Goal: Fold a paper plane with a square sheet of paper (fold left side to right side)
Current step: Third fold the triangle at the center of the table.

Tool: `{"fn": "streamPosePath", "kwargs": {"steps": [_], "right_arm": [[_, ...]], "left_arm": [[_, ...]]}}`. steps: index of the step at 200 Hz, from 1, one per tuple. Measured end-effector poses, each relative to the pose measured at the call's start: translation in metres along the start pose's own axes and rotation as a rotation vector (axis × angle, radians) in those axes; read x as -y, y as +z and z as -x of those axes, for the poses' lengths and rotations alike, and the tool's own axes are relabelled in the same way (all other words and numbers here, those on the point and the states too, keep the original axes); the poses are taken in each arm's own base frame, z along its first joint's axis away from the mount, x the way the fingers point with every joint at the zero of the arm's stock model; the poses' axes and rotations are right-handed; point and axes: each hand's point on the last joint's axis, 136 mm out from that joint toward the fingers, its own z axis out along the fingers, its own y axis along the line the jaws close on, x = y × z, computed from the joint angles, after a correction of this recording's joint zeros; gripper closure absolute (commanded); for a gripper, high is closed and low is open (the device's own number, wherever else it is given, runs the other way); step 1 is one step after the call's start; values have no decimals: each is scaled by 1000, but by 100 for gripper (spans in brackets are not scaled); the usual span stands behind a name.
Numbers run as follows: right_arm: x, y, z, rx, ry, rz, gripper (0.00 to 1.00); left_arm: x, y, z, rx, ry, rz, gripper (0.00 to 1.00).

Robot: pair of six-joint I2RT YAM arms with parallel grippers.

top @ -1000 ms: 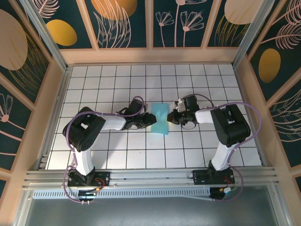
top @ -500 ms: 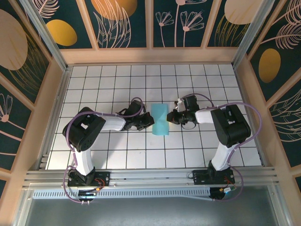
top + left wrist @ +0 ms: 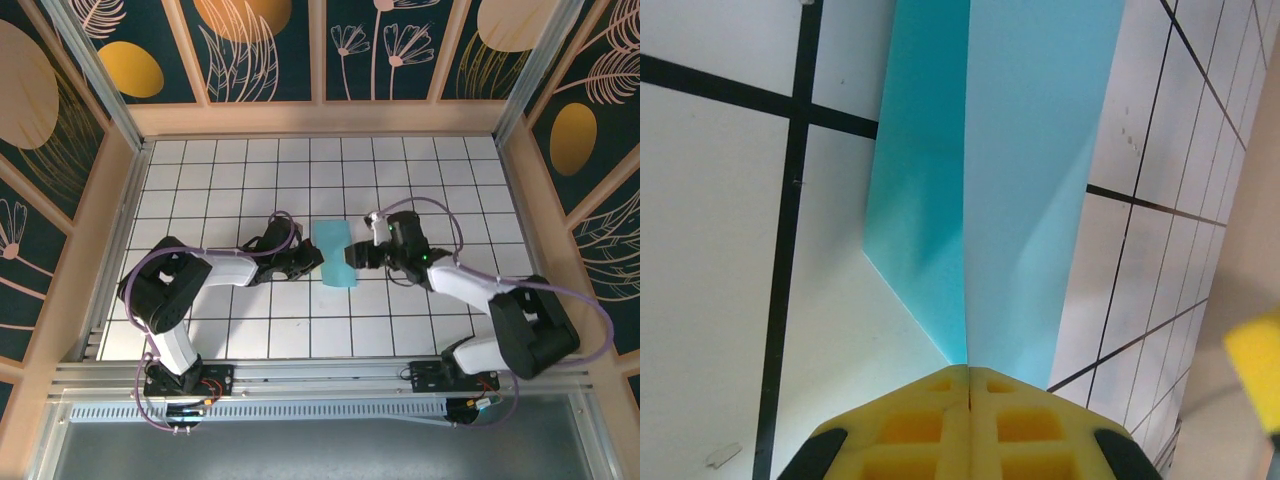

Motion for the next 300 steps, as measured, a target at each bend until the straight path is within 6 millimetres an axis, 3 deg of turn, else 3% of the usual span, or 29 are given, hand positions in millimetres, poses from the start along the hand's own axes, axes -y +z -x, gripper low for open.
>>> {"fn": "streamPosePath", "kwargs": {"steps": [31,59,109,164,201,243,300], "right_arm": [[-28,-6,-36,15,-151,-21,23],[-44,-5,-60,28,-276,-69,22],[-35,-1,-68,78,-395,-230,21],[-32,16,-94,25,-546,-327,16],[-32,29,-85,36,-585,-371,16],[-45,38,-61,93,-604,-361,28],[-48,42,-51,100,-617,-329,57]], "left_arm": [[2,-2,0,1,0,-2,100],[2,-3,0,-4,0,8,100],[2,-3,-1,-14,6,30,100],[4,-3,0,-16,12,33,100],[2,-4,-1,-21,14,43,100],[1,-4,-1,-22,14,46,100],[0,-4,-2,-23,13,49,100]]}}
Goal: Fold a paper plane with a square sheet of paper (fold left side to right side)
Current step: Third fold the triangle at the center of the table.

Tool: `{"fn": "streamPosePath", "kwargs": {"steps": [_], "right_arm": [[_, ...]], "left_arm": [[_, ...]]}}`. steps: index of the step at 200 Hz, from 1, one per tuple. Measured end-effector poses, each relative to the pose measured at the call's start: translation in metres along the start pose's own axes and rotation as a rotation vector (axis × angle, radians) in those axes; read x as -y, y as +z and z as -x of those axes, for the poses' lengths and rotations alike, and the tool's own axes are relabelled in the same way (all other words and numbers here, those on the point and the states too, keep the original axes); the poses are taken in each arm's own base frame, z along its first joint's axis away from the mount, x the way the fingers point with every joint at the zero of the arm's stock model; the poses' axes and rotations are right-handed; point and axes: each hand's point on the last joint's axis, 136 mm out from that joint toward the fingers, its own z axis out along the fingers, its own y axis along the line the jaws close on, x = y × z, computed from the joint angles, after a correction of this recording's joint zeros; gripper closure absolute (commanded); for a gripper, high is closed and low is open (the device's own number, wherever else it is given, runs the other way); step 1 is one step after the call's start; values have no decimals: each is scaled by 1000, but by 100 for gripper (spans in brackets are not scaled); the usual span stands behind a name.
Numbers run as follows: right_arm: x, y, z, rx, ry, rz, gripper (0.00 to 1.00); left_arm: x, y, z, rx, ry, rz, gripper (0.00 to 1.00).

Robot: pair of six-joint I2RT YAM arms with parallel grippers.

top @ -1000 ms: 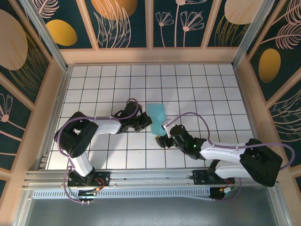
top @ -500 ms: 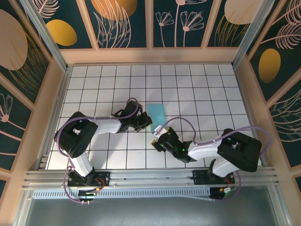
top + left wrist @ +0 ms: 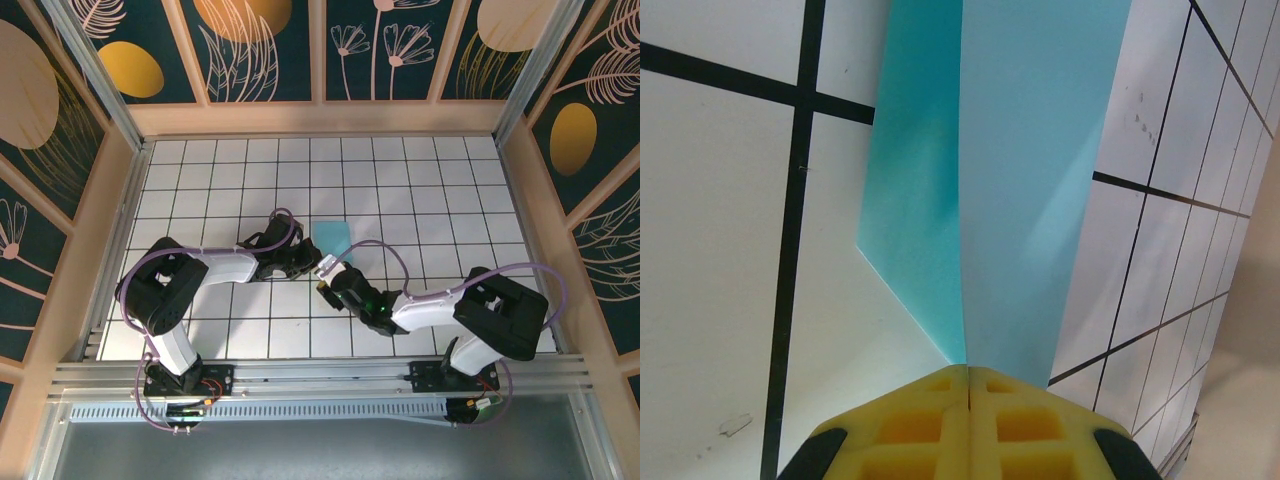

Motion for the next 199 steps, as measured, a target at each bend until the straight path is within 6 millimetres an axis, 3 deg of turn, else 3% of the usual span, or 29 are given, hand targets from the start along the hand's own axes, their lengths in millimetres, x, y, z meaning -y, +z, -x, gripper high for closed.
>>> {"fn": "streamPosePath", "kwargs": {"steps": [47,84,116,143,169,199], "right_arm": [[-4,1,0,-2,-9,36,82],[-7,1,-2,-10,2,60,100],[-4,4,-11,-48,34,94,100],[0,4,-14,-72,87,145,100],[2,2,-11,-79,163,221,100],[0,0,-7,-84,250,329,100]], "left_arm": [[0,0,0,0,1,-1,96],[0,-1,0,3,12,5,78],[11,-21,10,59,48,-1,65],[23,-50,33,151,63,-38,63],[26,-67,48,208,82,-43,70],[23,-61,45,178,121,-25,80]]}}
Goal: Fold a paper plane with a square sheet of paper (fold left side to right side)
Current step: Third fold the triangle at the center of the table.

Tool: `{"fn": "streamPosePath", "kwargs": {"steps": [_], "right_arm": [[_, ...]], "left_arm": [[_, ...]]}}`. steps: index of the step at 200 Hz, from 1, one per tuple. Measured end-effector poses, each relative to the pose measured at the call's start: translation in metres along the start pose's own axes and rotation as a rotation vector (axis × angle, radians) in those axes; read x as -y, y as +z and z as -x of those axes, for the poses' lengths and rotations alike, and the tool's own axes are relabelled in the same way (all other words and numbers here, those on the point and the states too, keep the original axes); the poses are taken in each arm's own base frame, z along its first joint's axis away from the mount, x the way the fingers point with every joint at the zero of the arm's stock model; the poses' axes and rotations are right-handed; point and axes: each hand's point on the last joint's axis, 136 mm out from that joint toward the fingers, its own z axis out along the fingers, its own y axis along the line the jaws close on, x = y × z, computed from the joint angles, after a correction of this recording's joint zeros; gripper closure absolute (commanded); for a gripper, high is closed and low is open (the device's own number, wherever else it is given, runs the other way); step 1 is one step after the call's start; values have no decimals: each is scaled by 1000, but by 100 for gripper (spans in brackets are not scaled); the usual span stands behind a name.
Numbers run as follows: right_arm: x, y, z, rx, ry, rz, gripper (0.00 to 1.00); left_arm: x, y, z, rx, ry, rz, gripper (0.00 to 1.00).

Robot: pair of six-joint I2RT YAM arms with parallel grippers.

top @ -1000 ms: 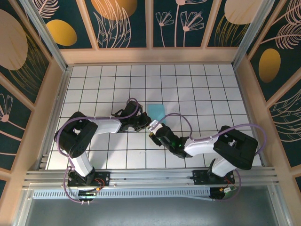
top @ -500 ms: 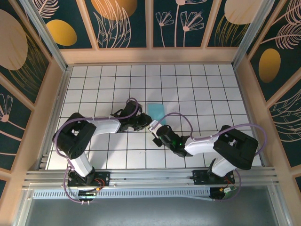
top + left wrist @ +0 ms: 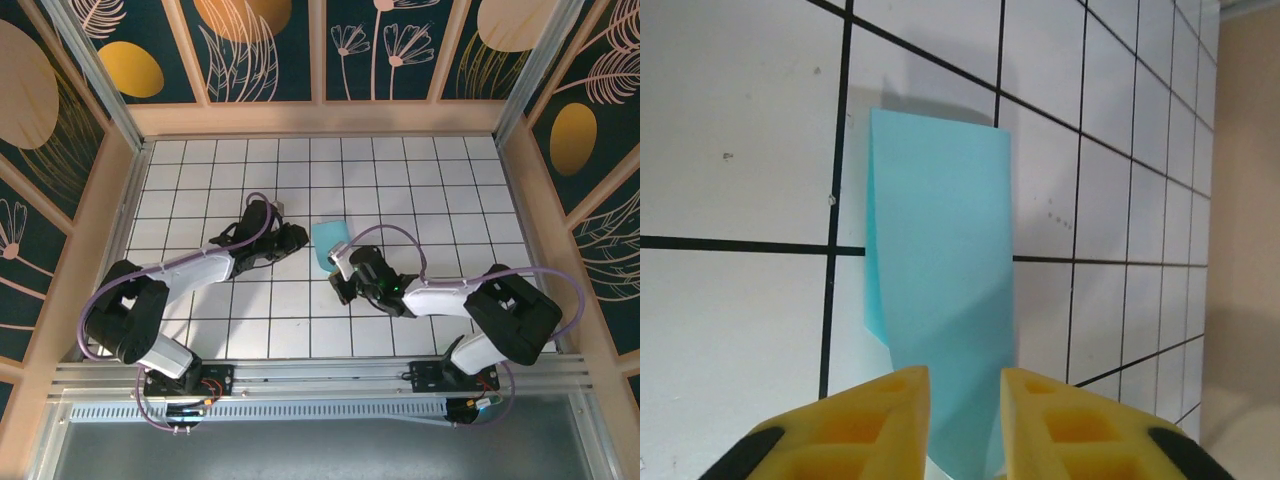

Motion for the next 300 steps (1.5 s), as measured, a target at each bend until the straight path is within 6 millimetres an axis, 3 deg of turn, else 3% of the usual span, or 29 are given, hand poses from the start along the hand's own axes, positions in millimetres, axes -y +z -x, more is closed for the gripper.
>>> {"fn": "streamPosePath", "kwargs": {"steps": [78,144,193,234,300], "right_arm": [[-13,-2,-5,-40,138,203,100],[-17,-1,-9,-67,190,270,100],[-19,0,-8,-75,215,290,100],[-14,1,-3,-72,238,284,100],[8,1,5,-84,303,239,100]], "left_arm": [[10,55,5,-124,85,-6,89],[-7,96,-4,-221,132,50,98],[-21,109,-9,-260,147,91,99],[-20,112,-8,-263,162,88,100],[-20,113,-8,-261,185,90,100]]}}
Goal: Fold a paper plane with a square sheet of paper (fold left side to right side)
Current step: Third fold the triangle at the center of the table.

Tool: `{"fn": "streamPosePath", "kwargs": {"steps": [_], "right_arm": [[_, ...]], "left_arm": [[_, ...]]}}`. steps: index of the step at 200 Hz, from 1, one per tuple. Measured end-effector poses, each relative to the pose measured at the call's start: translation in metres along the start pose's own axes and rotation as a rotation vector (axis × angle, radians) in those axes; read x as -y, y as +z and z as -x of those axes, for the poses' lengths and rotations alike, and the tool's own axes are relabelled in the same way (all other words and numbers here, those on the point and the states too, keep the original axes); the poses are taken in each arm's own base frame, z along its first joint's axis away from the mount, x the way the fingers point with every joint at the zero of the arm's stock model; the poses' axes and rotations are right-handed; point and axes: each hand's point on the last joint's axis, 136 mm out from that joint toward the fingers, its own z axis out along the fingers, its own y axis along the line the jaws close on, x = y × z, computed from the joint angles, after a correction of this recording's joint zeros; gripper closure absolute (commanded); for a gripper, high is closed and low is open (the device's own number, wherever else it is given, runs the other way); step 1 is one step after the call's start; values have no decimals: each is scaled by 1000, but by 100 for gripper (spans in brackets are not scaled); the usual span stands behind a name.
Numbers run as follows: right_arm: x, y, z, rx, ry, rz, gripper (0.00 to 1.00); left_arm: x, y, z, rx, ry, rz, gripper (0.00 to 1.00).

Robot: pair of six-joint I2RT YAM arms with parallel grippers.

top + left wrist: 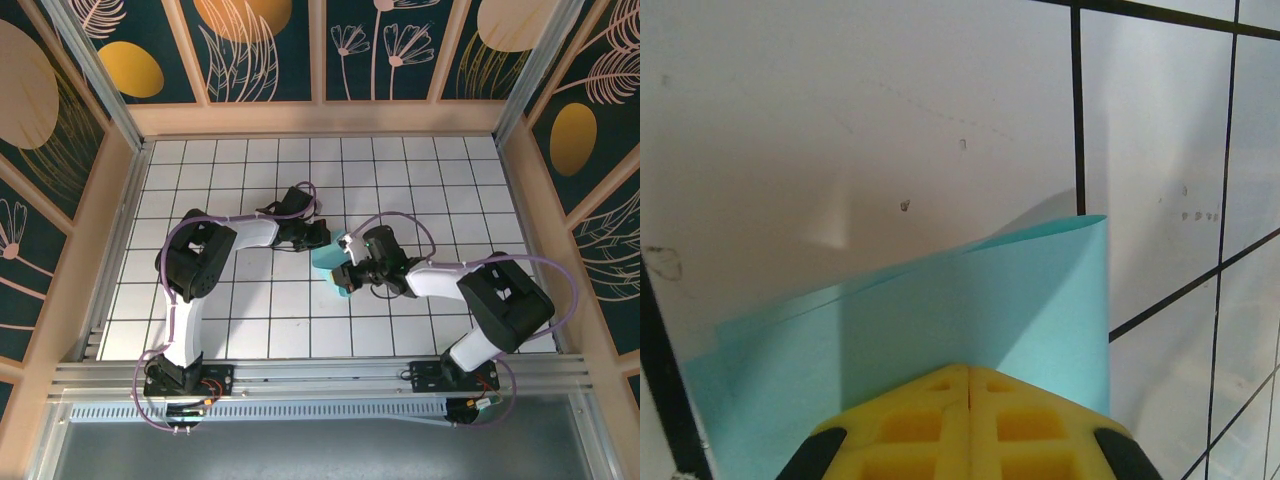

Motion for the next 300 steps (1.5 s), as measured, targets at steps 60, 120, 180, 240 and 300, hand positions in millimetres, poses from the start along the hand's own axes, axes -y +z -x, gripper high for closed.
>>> {"fn": "streamPosePath", "kwargs": {"steps": [60,120,180,240,300], "right_arm": [[26,3,5,-34,65,-74,100],[36,1,0,-51,96,-105,100],[41,2,-1,-52,109,-123,100],[43,4,-1,-57,117,-128,100],[44,5,0,-57,116,-128,100]], "left_arm": [[0,0,0,0,6,0,100],[0,0,0,2,6,2,100],[0,0,0,2,7,2,100],[0,0,0,2,7,2,100],[0,0,0,2,7,2,100]]}}
